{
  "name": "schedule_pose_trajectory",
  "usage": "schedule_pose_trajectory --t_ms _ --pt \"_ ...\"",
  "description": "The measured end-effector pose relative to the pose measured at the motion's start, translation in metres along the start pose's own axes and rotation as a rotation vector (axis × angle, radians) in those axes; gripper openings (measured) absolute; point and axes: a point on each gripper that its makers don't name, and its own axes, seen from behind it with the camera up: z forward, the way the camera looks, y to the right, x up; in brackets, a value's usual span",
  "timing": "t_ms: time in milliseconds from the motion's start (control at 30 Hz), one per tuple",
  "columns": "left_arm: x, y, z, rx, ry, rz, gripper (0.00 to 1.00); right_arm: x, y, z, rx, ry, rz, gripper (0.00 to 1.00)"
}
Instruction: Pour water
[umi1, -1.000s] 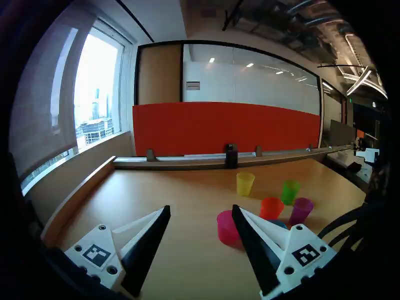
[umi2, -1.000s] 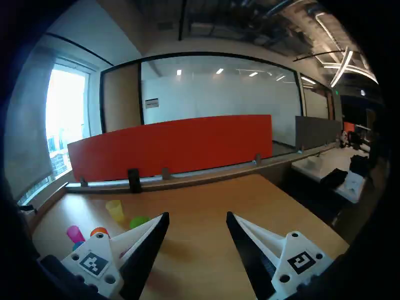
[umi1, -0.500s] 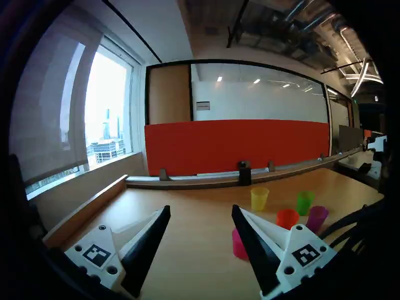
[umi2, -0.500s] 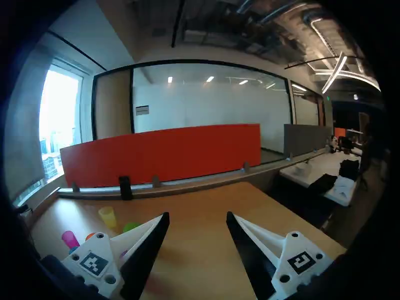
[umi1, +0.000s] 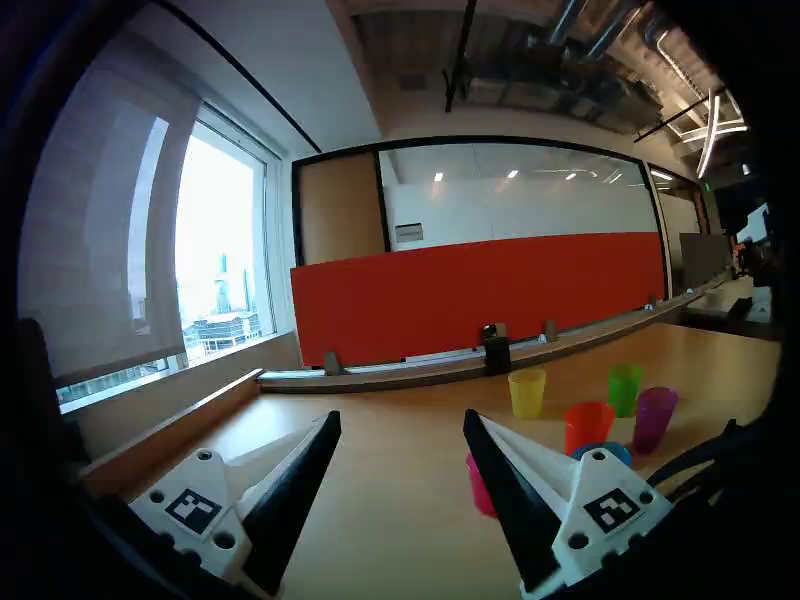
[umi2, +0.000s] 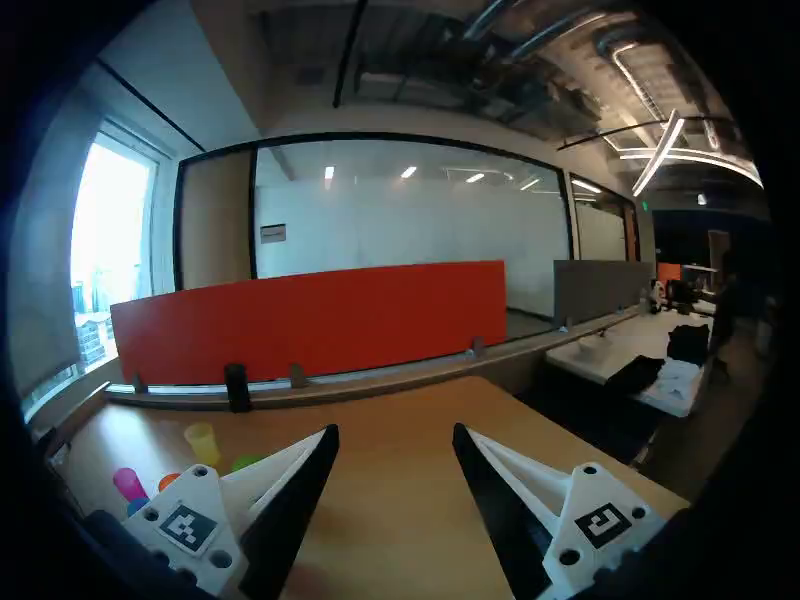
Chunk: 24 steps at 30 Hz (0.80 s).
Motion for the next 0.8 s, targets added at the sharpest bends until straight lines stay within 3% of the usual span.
schedule_pose_trajectory --t_ms 433,800 --pt "-0.031 0.0 0.0 0.016 0.039 -0.058 0.91 0.015 -0.014 -0.006 0.034 0.075 -0.023 0.88" --pt "-0.053 -0.007 -0.001 0.031 0.032 -0.105 0.91 0.015 -0.021 -0.01 0.049 0.091 -0.027 0.88"
